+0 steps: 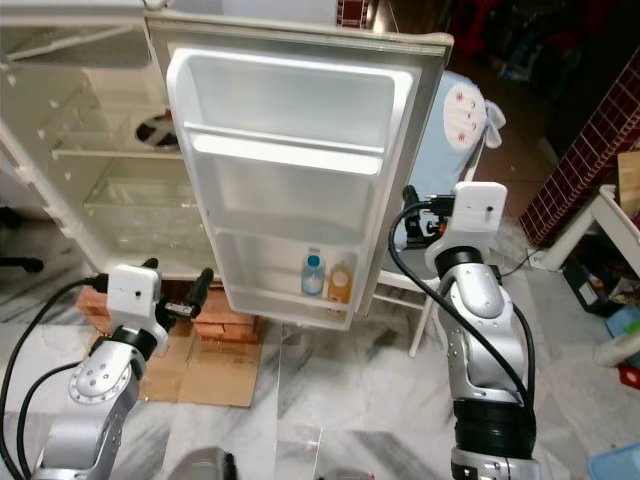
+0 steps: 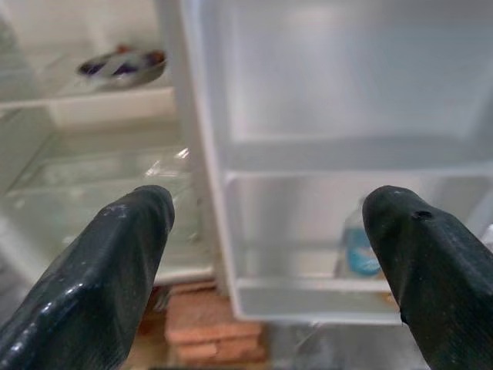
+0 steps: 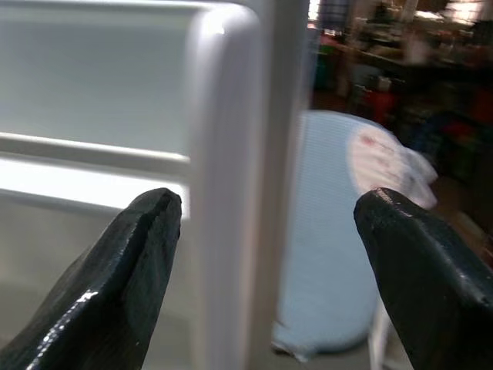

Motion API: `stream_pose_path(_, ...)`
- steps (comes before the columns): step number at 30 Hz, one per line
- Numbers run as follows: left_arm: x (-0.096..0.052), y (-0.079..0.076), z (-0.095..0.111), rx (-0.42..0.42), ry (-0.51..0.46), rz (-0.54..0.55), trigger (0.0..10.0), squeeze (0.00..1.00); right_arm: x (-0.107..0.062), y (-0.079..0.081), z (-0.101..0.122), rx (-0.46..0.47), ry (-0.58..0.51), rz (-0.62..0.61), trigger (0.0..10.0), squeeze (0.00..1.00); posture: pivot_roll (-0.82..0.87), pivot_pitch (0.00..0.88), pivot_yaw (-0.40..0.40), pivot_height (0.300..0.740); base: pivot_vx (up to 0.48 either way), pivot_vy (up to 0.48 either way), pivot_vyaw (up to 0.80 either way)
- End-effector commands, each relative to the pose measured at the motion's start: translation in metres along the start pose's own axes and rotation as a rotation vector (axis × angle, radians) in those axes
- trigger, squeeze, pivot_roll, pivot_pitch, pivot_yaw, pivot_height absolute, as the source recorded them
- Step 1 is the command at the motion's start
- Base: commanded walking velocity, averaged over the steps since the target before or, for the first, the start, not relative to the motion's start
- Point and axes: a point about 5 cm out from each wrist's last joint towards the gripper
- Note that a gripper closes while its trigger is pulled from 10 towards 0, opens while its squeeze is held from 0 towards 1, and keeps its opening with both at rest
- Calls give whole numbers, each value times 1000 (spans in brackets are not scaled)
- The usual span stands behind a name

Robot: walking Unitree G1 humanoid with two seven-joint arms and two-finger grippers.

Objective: Restocking fridge

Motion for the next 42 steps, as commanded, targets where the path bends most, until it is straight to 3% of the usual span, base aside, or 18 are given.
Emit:
stream_pose_path(1, 1, 1, 3, -9, -12, 8, 10000, 0, 0, -4, 0, -16, -7, -8, 10000, 0, 6, 35, -37, 740, 251, -360, 0)
stream_pose_path(19, 1, 6, 2, -19, -7, 39, 10000, 0, 3, 1, 2, -34, -43, 27, 10000, 0, 9, 39, -38, 740, 330, 0, 665)
stream_pose_path(25, 2, 7, 2, -20, -13, 40, 10000, 0, 1, -5, 3, -23, -51, 2, 10000, 0, 9, 38, -39, 740, 368, 0, 0)
stream_pose_path(34, 1, 7, 0, -18, -1, 51, 10000, 0, -21, -7, -8, -17, -11, 54, 10000, 0, 5, 41, -41, 740, 68, 0, 0)
stream_pose_path(36, 2, 7, 0, -15, 0, 46, 10000, 0, -33, 8, -10, 19, 2, 233, 10000, 0, -2, 43, -37, 740, 0, 0, 0)
stream_pose_path(39, 2, 6, -1, -14, 2, 41, 10000, 0, -36, -2, -4, -63, -47, 148, 10000, 0, -6, 44, -37, 740, 0, 0, 0)
stream_pose_path(42, 2, 6, -1, -12, 1, 39, 10000, 0, -43, -8, -5, -41, -43, 118, 10000, 0, -6, 44, -36, 740, 0, 0, 0)
Point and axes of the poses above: a point about 5 cm out from each wrist's last joint towards the gripper, its own x axis pointing out of the wrist towards the gripper, its own z axis along the axis of the wrist's last joint, y = z × x, and after that the axes turned 3 degrees about x, right-handed
